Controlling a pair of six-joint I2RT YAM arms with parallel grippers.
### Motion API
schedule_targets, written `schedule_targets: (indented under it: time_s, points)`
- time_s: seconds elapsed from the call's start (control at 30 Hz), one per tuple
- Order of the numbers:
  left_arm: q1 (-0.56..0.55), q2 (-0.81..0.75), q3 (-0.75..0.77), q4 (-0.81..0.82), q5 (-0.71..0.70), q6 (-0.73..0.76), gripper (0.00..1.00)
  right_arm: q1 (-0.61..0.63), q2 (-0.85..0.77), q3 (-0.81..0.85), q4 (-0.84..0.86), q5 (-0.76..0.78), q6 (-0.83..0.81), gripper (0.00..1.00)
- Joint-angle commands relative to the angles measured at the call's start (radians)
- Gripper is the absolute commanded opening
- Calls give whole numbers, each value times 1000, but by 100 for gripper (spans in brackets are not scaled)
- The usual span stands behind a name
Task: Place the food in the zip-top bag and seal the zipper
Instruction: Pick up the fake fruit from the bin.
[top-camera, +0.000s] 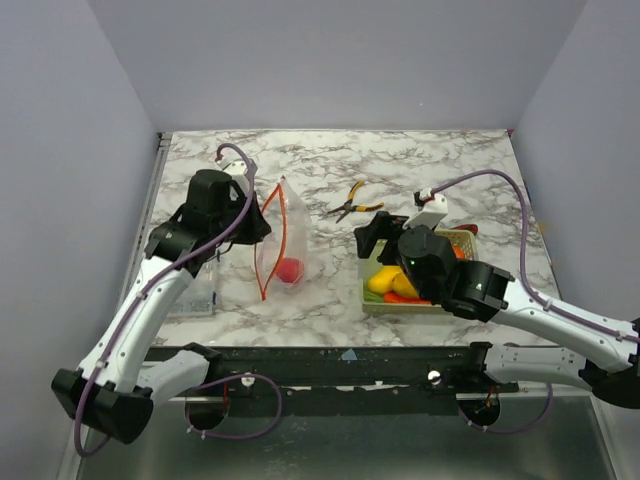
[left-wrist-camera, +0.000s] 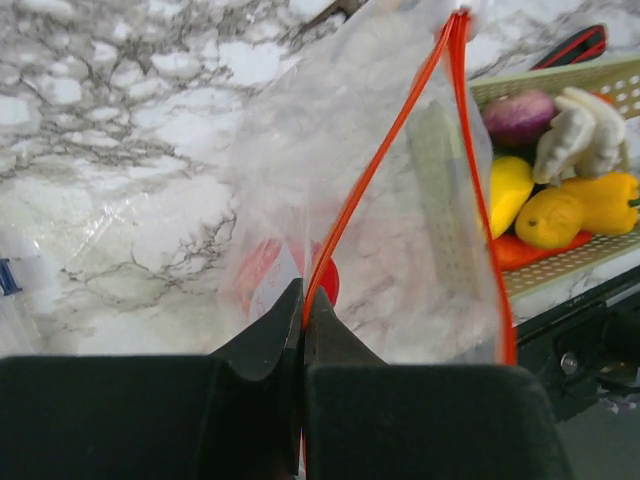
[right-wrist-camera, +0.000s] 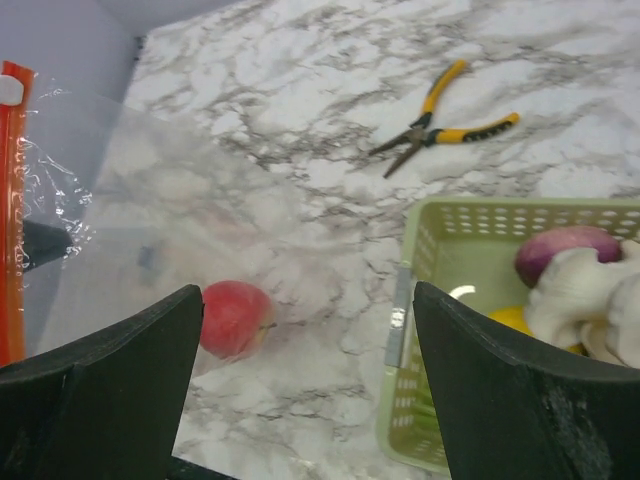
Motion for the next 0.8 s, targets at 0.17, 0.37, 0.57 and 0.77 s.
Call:
schedule_targets:
  time_s: [0.17, 0.37, 0.57, 0.77]
  points:
    - [0, -47, 70, -82, -101, -9, 0, -81, 85, -39, -306, 9, 167, 81]
    - [0, -51, 100, -130, -131, 23, 0, -96, 151, -40, -438, 36, 262, 73]
    - [-1, 37, 49, -92, -66, 45, 0, -106, 255, -23, -668, 93, 399, 95]
    - [-6, 115, 11, -17, -30, 60, 0, -127, 300, -95, -655, 106, 423, 100]
